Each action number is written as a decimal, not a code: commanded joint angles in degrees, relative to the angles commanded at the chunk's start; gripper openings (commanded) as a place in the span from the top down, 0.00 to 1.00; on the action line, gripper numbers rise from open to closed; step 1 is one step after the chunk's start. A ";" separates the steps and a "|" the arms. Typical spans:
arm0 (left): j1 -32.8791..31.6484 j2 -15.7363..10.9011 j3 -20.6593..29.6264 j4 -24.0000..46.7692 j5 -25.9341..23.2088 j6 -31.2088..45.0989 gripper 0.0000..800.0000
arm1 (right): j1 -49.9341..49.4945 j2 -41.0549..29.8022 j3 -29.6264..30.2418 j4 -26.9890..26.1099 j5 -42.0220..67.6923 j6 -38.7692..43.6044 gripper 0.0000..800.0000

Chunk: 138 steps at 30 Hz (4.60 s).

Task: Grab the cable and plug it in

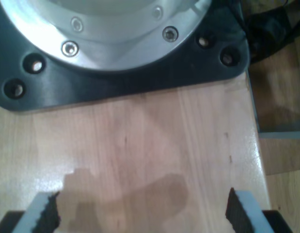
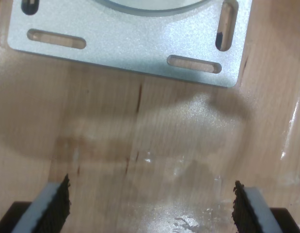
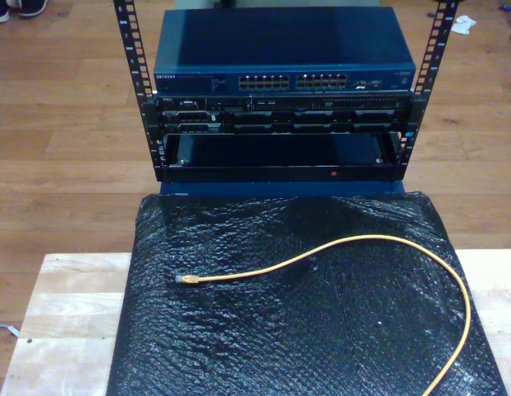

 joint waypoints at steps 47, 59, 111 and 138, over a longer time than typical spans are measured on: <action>0.00 0.00 0.00 0.00 0.00 0.00 0.00 | 0.00 0.00 0.00 -0.09 0.00 0.00 0.01; 0.00 0.09 0.00 -0.09 0.09 0.00 0.00 | 0.00 0.00 0.00 -0.09 0.00 0.00 0.01; -8.53 -1.67 -19.69 -5.54 32.09 -8.53 0.00 | 4.31 6.77 -34.20 10.64 30.15 24.79 0.01; -24.44 -1.67 -23.12 -12.57 35.78 -26.81 0.00 | 18.20 12.22 -48.09 21.71 46.95 51.52 0.01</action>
